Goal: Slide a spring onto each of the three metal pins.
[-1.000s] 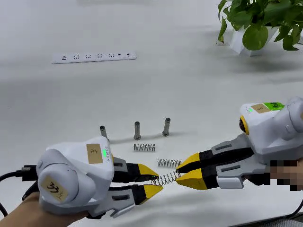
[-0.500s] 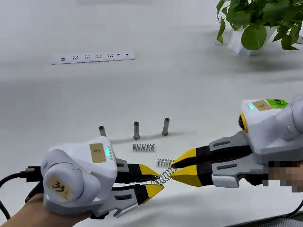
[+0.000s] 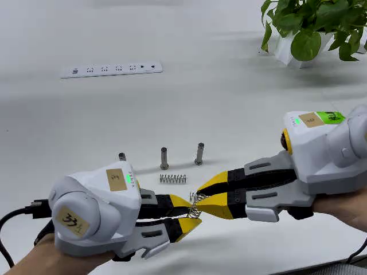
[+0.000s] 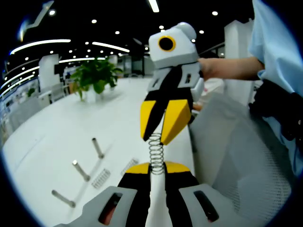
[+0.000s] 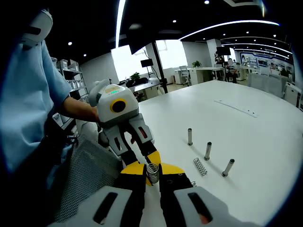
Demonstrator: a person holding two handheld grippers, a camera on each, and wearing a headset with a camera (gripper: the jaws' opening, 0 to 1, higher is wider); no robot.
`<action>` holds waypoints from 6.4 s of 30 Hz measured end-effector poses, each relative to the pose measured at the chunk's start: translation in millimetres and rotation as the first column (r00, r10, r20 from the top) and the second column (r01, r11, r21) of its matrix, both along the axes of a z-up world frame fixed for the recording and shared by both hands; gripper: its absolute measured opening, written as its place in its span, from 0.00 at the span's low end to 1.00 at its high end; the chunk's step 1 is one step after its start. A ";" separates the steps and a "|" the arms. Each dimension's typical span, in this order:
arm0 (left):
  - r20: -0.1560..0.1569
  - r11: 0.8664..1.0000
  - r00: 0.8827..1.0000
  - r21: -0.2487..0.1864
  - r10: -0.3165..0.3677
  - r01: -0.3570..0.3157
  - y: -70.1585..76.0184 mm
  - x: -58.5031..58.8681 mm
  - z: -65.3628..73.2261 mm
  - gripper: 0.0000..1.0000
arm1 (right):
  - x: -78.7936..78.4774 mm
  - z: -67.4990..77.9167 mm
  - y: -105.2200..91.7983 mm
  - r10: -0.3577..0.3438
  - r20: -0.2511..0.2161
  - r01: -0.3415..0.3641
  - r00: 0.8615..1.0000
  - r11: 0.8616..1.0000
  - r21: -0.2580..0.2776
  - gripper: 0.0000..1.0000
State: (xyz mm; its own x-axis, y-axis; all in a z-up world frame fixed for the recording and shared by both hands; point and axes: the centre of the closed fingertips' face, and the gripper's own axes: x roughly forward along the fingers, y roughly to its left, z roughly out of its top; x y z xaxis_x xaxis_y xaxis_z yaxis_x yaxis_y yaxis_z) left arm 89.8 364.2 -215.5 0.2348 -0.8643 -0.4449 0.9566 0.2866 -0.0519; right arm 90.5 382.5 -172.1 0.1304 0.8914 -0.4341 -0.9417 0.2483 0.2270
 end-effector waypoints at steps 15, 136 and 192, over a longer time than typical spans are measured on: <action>0.001 0.997 0.999 -0.069 0.041 -0.041 -0.7 3.2 7.9 0.09 | 3.4 5.8 2.4 0.029 0.037 -0.028 0.999 0.999 -0.024 0.12; 0.039 0.934 0.933 0.016 0.357 -0.358 72.4 37.5 -16.0 0.85 | 4.0 -47.4 1.6 0.560 0.026 -0.436 0.828 0.672 -0.599 0.12; 0.005 0.865 0.867 0.063 0.499 -0.498 125.7 39.6 -35.8 1.00 | 116.8 -32.9 101.4 0.773 0.031 -0.477 0.633 0.421 -0.771 0.12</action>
State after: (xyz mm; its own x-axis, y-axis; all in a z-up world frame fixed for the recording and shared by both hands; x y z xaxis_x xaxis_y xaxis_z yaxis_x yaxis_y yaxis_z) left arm 129.4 489.8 -251.3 0.6216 -0.6051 -0.4975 0.6852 0.7278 -0.0292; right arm 207.3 483.9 -205.0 -0.0785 0.2708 -0.9594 -0.8531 -0.5162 -0.0759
